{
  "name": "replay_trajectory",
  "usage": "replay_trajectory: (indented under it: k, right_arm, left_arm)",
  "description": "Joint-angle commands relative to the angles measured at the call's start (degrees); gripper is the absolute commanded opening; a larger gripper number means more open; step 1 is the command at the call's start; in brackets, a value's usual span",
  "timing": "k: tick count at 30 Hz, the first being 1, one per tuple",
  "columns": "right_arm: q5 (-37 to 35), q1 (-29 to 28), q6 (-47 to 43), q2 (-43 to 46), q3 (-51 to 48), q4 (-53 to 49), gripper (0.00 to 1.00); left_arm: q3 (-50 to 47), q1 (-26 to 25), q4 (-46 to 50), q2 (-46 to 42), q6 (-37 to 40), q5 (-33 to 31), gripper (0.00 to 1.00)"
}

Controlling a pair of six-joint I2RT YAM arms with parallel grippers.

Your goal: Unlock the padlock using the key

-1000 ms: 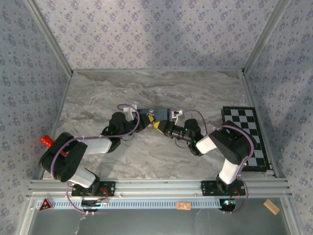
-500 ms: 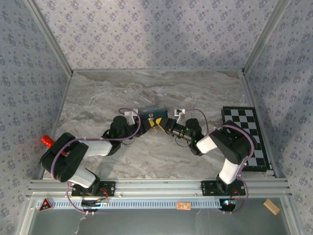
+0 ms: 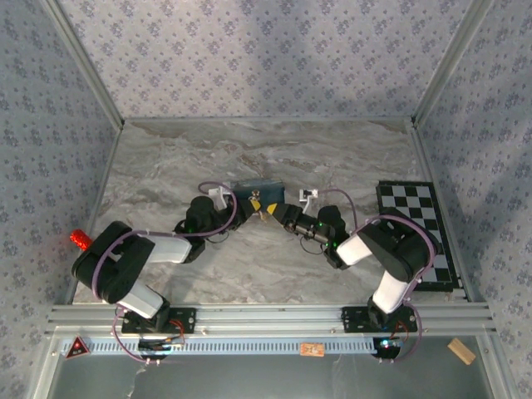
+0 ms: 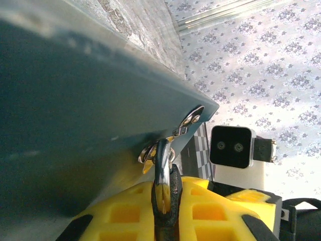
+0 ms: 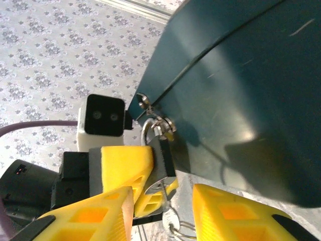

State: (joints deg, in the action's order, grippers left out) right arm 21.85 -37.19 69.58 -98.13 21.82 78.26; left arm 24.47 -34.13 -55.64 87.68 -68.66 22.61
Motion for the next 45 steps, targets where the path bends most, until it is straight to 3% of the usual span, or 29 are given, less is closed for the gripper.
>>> replay_trajectory:
  k: [1,26,32,45]
  right_arm:
    - [-0.6,-0.8,-1.6,1.2,0.1,1.5,0.4]
    - [-0.3,-2.7,-0.5,-0.4,1.1,1.5,0.35]
    - [0.1,-2.9,-0.5,-0.7,1.8,1.5,0.19]
    - [-0.4,-2.6,0.1,-1.0,2.0,1.5,0.09]
  left_arm:
    - [1.9,0.5,-7.6,1.0,-2.3,-0.2,0.0]
    - [1.7,0.5,-9.6,0.5,-4.5,-0.1,0.0]
    - [1.3,0.4,-9.7,0.3,-4.5,-0.2,0.0]
    - [0.8,0.1,-10.3,0.2,-4.6,0.2,0.0]
